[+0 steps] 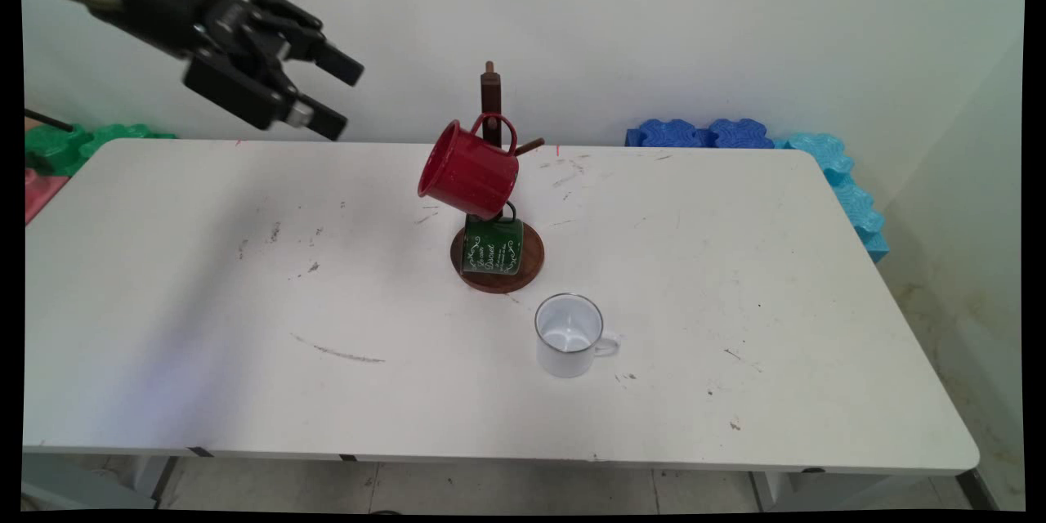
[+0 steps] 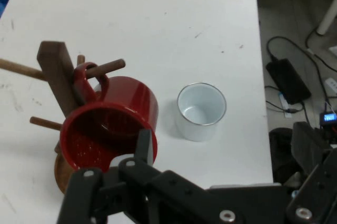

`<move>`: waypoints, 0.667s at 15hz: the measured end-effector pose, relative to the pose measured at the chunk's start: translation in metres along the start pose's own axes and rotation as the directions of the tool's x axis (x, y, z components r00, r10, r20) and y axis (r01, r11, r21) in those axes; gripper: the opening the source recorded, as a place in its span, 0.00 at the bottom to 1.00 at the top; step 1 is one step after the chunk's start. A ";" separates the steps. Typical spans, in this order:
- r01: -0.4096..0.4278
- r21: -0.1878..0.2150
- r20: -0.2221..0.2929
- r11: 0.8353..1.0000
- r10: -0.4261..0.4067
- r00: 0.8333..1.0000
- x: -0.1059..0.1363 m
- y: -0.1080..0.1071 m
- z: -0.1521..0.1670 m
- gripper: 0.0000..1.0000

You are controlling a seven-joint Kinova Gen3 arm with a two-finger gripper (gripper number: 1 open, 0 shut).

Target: Pick up the red mug from the rack

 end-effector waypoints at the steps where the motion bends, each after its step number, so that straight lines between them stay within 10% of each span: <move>1: 0.012 0.006 0.000 1.000 -0.012 1.000 -0.004 -0.001 0.006 1.00; 10: 0.114 0.038 -0.007 0.993 -0.113 0.994 -0.036 -0.009 0.053 1.00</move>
